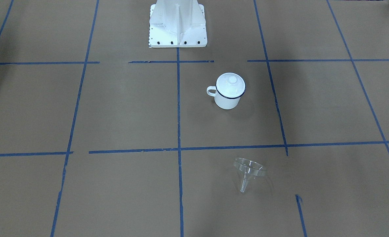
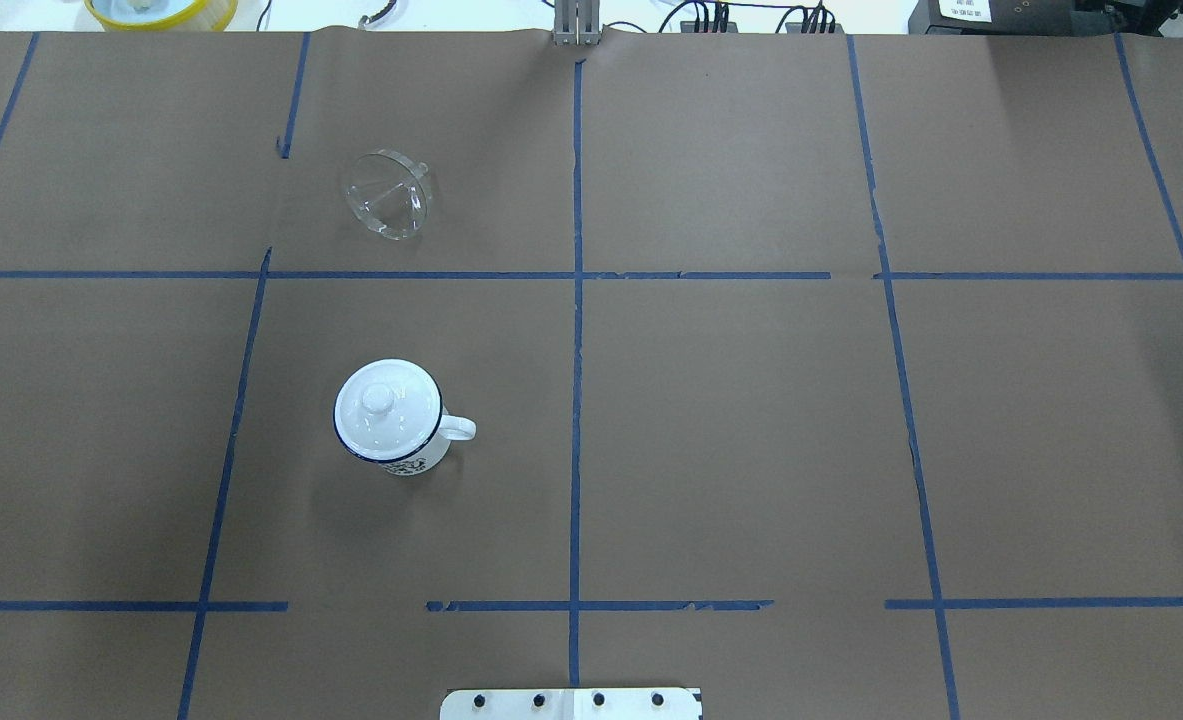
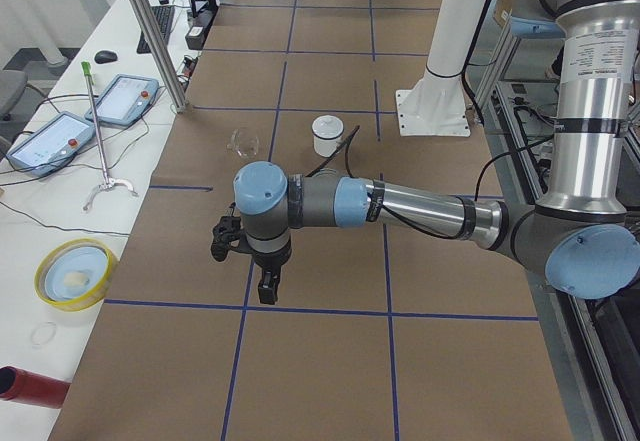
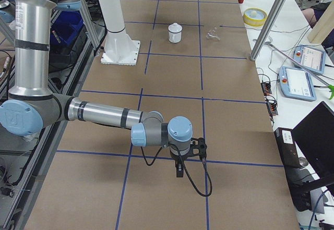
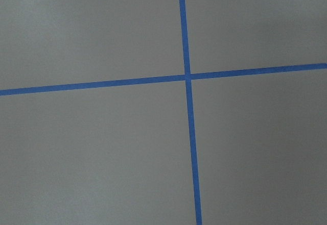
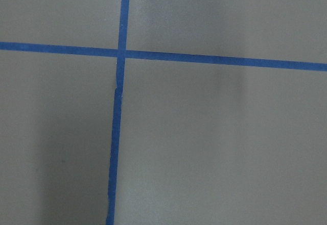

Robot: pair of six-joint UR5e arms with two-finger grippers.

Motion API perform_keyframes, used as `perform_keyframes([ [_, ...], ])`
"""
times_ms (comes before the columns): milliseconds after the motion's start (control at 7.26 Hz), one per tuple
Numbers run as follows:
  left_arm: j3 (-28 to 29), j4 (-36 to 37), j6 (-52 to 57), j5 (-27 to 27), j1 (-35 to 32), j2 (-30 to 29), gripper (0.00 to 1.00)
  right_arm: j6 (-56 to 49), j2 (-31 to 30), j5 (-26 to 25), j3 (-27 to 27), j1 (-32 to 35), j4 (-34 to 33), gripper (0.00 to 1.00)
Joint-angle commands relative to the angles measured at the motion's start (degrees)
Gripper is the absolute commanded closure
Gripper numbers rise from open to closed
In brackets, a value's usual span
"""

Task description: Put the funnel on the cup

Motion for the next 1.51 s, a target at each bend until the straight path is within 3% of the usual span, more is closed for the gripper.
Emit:
perform_keyframes([
  [0,-1.74,-3.34,-1.02,0.30,1.40,1.01,0.00,0.00,-0.02,0.00,-0.07,0.00,0.00,0.00],
  [138,-3.58,-6.15,-9.47,-3.88,4.81,0.92,0.00,0.00,-0.02,0.00,-0.07,0.00,0.00,0.00],
  [275,-6.12,-9.48,-23.30,-3.92,12.15,0.57,0.00,0.00,-0.02,0.00,0.02,0.00,0.00,0.00],
  [551,-11.13,-10.40,-46.53,-3.75,19.48,-2.49,0.00,0.00,-0.02,0.00,0.02,0.00,0.00,0.00],
  [964,-15.89,-10.05,-71.42,0.11,34.04,-11.18,0.00,0.00,-0.02,0.00,0.02,0.00,0.00,0.00],
  [1239,-15.29,-7.61,-88.40,7.30,45.64,-20.40,0.00,0.00,-0.02,0.00,0.02,0.00,0.00,0.00],
  [1377,-14.33,-2.36,-89.70,12.20,49.45,-25.48,0.00,0.00,-0.02,0.00,0.02,0.00,0.00,0.00],
])
